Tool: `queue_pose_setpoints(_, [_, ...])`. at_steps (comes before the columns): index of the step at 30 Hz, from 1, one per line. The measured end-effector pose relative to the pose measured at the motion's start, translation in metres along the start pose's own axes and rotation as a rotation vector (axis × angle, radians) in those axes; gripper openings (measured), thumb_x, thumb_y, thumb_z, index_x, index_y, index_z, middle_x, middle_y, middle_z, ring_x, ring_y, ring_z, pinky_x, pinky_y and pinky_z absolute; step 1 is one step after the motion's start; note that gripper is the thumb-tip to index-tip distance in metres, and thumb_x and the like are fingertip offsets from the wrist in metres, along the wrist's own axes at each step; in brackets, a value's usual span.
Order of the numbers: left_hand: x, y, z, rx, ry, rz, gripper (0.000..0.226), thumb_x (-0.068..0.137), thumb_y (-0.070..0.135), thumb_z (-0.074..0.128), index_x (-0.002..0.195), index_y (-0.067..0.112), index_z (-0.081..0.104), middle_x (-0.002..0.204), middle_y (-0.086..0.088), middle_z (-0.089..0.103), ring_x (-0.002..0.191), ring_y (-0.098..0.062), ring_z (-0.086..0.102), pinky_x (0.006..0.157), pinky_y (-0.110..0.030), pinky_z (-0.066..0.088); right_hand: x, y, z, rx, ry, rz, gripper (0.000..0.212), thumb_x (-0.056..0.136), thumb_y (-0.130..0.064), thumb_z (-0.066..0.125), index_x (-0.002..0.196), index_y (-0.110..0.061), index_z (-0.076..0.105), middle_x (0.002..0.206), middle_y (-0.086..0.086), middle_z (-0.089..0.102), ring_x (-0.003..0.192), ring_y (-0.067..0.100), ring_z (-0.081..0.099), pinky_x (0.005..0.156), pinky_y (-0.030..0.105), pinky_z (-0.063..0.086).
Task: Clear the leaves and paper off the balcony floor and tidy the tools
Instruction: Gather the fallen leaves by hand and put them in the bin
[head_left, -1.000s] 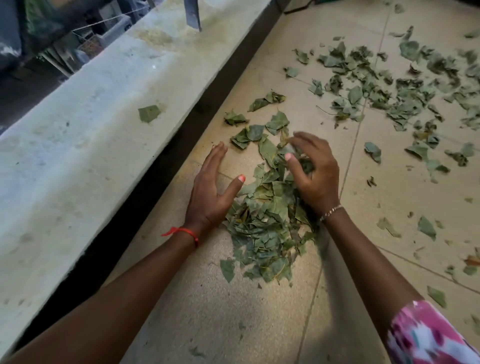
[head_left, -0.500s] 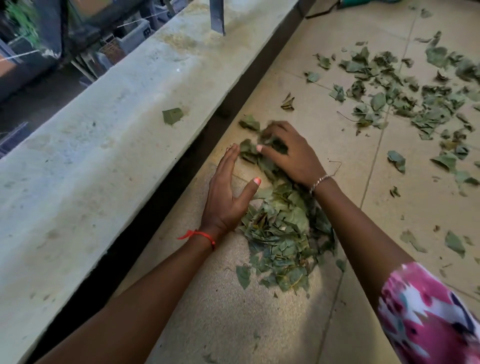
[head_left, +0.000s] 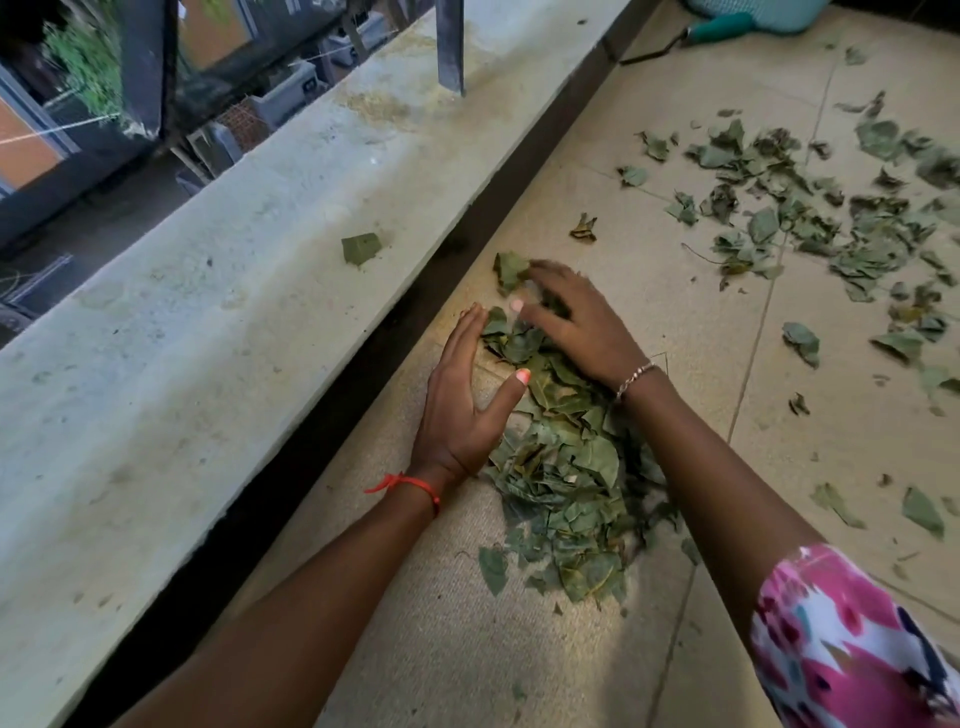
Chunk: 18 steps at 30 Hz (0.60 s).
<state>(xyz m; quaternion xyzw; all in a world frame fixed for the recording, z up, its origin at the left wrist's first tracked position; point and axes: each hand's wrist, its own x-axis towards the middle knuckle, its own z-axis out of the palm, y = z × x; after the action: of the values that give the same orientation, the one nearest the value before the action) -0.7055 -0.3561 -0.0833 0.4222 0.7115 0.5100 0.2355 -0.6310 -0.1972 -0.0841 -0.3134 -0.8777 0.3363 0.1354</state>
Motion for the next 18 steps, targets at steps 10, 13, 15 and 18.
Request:
queue_pose_setpoints(10, [0.001,0.001,0.000,0.017,0.003,0.014,0.085,0.076,0.055,0.043,0.144,0.006,0.031,0.152,-0.008,0.030,0.138,-0.008,0.026,0.109,-0.006,0.017,-0.016,-0.013,0.009,-0.050,-0.202,-0.143,0.056,0.088,-0.043,0.038,0.137,-0.019,0.046,0.149,-0.002,0.037,0.139,0.009,0.028,0.116,0.031,0.009])
queue_pose_setpoints(13, [0.000,0.002,0.000,0.027,0.006,0.003,0.089,0.074,0.059,0.041,0.145,0.007,0.029,0.153,-0.007,0.029,0.137,-0.005,0.024,0.108,-0.008,0.017,-0.025,-0.023,0.000,0.396,-0.058,-0.073,0.035,0.090,-0.025,0.049,0.113,-0.007,0.066,0.112,0.004,0.067,0.106,0.011,0.061,0.096,0.024,0.045])
queue_pose_setpoints(15, [0.000,0.001,0.000,0.043,0.006,-0.001,0.090,0.073,0.060,0.040,0.146,0.009,0.028,0.153,-0.005,0.027,0.135,-0.001,0.022,0.106,-0.002,0.013,-0.021,-0.025,-0.009,0.568,0.148,0.008,0.024,0.094,-0.014,0.050,0.104,-0.004,0.068,0.101,0.007,0.069,0.094,0.023,0.064,0.079,0.033,0.053])
queue_pose_setpoints(18, [0.000,0.000,0.002,0.041,0.006,0.005,0.088,0.075,0.059,0.041,0.146,0.008,0.029,0.153,-0.005,0.028,0.134,0.002,0.021,0.103,0.004,0.011,0.007,-0.005,-0.018,0.332,0.324,0.101,0.025,0.095,-0.020,0.050,0.113,-0.011,0.064,0.127,0.009,0.056,0.119,0.022,0.051,0.101,0.040,0.044])
